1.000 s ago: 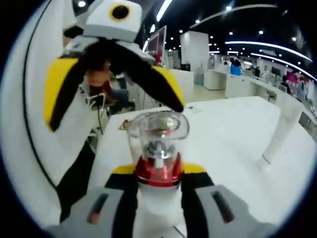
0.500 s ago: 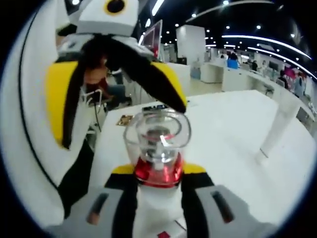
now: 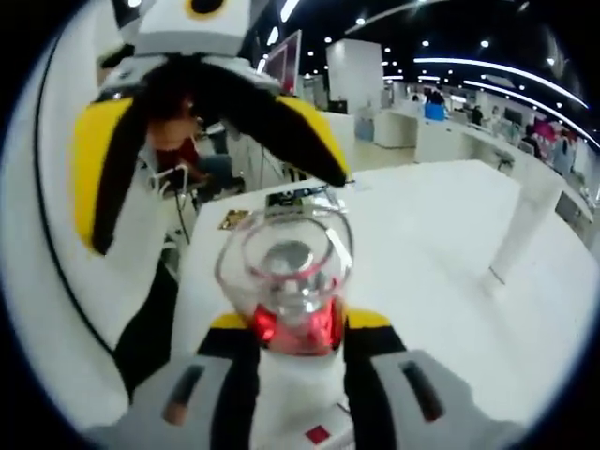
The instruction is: Arrange the skincare products in the storage area until every visible bottle or jar stands upright without overlapping.
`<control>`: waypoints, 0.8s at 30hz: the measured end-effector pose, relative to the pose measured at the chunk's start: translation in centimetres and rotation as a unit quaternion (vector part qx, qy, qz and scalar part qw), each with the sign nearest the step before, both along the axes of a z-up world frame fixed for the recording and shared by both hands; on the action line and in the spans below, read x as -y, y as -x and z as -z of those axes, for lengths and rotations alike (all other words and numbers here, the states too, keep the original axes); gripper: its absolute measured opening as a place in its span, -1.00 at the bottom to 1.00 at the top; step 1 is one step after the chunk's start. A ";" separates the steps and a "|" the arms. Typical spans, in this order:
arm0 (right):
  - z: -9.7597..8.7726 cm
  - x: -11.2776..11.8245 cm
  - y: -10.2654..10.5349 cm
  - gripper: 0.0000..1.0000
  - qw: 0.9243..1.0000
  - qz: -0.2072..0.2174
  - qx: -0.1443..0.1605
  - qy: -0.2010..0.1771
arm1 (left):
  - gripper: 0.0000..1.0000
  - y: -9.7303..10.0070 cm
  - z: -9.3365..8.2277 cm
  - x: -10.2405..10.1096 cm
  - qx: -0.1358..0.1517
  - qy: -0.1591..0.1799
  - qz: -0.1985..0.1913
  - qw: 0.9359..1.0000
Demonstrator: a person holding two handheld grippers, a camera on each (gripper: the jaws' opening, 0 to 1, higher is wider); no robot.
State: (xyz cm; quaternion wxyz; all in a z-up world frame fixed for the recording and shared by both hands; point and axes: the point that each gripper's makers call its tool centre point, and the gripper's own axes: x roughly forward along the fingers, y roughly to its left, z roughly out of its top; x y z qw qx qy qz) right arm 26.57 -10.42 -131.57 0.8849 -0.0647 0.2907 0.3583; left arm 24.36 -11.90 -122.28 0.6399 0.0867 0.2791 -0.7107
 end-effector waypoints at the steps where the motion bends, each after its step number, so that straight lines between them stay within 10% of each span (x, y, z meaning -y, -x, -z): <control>1: -0.1 0.0 -0.1 -0.34 1.000 0.004 -0.001 -0.001 | -0.07 -0.2 -0.1 -0.2 0.002 0.001 -0.002 1.000; 24: -3.3 0.6 1.2 -0.01 0.998 0.000 -0.042 0.046 | -0.06 -4.3 1.8 -5.6 -0.021 -0.002 -0.098 0.995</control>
